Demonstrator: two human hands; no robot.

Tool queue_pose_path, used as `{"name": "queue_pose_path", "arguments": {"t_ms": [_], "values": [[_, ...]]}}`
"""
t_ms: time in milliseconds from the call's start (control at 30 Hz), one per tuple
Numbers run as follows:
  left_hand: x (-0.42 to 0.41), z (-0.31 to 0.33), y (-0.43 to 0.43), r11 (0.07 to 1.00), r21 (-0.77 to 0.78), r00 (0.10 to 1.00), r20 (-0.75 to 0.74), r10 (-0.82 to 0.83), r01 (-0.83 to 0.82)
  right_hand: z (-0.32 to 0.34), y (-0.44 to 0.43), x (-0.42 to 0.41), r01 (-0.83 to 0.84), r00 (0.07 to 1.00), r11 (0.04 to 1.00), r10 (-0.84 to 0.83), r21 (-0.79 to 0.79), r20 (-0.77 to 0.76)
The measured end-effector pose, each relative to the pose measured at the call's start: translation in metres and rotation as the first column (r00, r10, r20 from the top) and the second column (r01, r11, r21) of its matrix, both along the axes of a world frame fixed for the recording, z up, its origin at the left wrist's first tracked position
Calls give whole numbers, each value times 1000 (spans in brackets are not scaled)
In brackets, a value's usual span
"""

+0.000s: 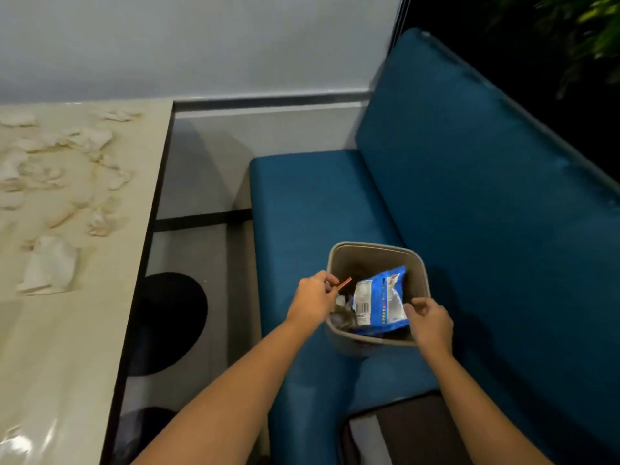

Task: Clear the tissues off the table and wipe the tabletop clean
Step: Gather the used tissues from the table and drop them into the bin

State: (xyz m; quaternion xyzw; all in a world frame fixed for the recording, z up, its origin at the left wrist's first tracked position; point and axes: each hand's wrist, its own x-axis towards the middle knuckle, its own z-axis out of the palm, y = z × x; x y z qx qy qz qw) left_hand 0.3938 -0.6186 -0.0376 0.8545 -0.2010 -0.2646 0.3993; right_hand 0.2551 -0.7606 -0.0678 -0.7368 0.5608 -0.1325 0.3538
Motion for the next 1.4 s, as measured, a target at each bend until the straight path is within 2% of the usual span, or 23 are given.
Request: {"name": "queue_pose_path", "arguments": {"t_ms": [167, 400, 600, 767, 933, 1067, 1233, 1400], "values": [[-9, -14, -30, 999, 34, 1000, -11, -21, 22, -6, 0, -4, 14, 1000, 1000, -15, 6, 18], [-10, -9, -27, 998, 18, 998, 12, -68, 67, 10, 5, 13, -111, 991, 994, 112, -13, 77], [7, 0, 19, 1000, -2, 998, 58, -17, 17, 16, 31, 50, -297, 947, 955, 295, -8, 125], [18, 5, 77, 991, -27, 990, 44, 133, -132, 21, 79, 93, -435, 886, 900, 423, 20, 191], [27, 20, 153, 959, -38, 954, 101, 282, -279, 28, 144, 126, -601, 778, 799, 577, 24, 248], [21, 34, 219, 901, -59, 890, 146, 433, -429, 39, 213, 136, -743, 646, 668, 700, 38, 306], [-11, 46, 301, 757, -81, 748, 119, 653, -648, 49, 299, 136, -869, 480, 491, 811, 56, 334], [-55, 52, 382, 635, -97, 621, 138, 771, -767, 56, 383, 118, -936, 349, 338, 877, 92, 331]]}}
